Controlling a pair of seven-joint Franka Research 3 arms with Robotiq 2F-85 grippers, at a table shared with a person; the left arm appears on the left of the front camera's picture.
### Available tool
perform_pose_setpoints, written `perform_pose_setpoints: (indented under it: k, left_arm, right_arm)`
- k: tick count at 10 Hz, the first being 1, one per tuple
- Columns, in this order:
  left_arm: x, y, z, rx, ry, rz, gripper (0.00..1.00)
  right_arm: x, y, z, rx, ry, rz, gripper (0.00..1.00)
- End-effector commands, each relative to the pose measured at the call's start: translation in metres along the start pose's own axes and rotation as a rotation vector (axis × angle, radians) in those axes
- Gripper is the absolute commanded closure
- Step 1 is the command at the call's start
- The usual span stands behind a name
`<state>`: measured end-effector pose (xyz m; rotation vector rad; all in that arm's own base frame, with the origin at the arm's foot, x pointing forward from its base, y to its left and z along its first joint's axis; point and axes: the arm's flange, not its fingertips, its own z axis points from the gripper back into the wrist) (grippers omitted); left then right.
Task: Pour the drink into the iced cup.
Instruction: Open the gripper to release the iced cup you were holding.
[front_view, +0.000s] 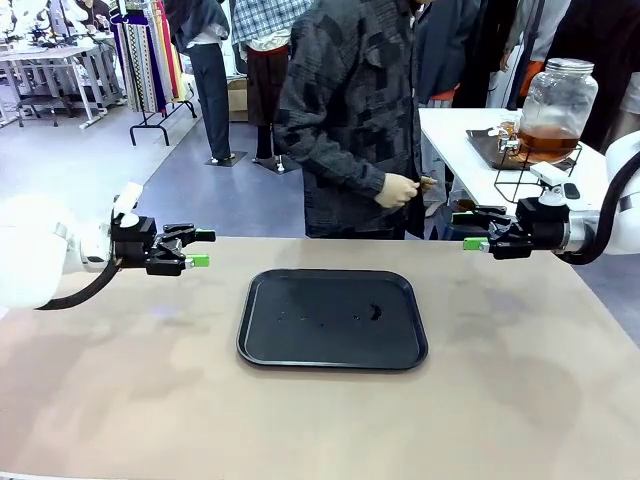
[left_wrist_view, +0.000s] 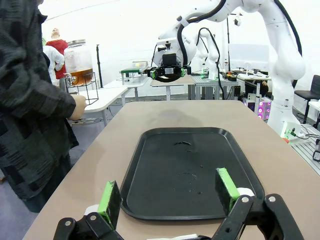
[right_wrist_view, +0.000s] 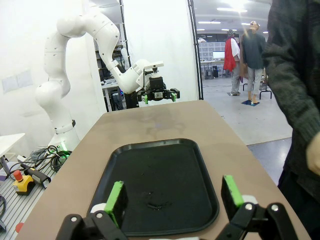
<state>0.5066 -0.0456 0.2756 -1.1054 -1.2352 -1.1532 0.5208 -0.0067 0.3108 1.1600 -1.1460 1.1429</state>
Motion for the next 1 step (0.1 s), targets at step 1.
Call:
perform_pose_setpoints:
  k: [1]
  left_arm:
    - [0.002, -0.0003, -0.0002, 0.003, -0.004, -0.001, 0.0]
  right_arm:
    - [0.0025, 0.0013, 0.0009, 0.002, -0.009, -0.006, 0.0]
